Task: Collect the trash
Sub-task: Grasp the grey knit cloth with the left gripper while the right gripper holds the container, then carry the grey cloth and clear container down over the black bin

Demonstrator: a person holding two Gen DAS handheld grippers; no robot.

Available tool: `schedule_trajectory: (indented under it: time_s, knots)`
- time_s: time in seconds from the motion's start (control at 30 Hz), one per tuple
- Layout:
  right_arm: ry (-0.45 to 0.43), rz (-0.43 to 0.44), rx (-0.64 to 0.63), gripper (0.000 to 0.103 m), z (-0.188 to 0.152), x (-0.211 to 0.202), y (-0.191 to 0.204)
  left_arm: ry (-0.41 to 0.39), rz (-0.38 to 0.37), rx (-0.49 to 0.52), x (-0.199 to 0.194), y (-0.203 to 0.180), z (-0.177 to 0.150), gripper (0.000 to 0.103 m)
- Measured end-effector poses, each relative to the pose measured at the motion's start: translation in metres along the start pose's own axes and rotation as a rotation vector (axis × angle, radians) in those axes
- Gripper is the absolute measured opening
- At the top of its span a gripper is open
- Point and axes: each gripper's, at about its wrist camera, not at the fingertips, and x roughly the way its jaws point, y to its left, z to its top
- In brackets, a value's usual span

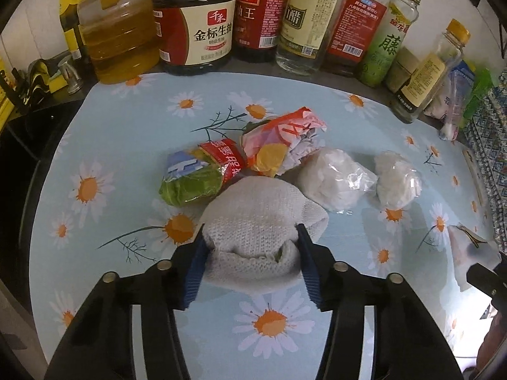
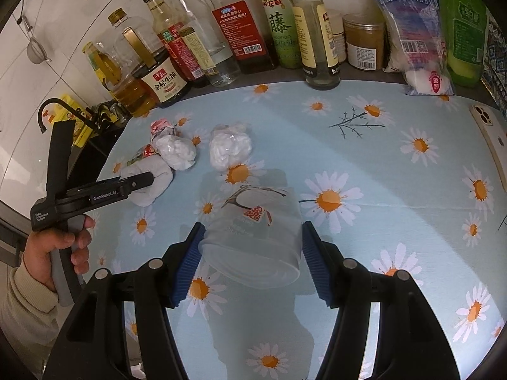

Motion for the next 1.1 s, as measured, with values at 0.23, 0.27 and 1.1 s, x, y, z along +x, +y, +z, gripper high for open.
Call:
schedule_trajectory:
  time_s: [0.23,0.27,1.1]
  knots:
    - [-0.002,0.007,-0.016,0.062,0.002,0.004,0.013,0.000,-0.039,-0.008,-0.009,0.003,-0.003,0.045]
    - [0.003,0.005,-0.015,0.062,0.002,0.005,0.014,-0.003,-0.045,-0.008,-0.011,0.003,-0.004,0.044]
    - [0.023,0.047,-0.113,0.062,-0.044,0.005,0.111,-0.076,-0.078,-0.067,-0.097,0.062,-0.095,0.043]
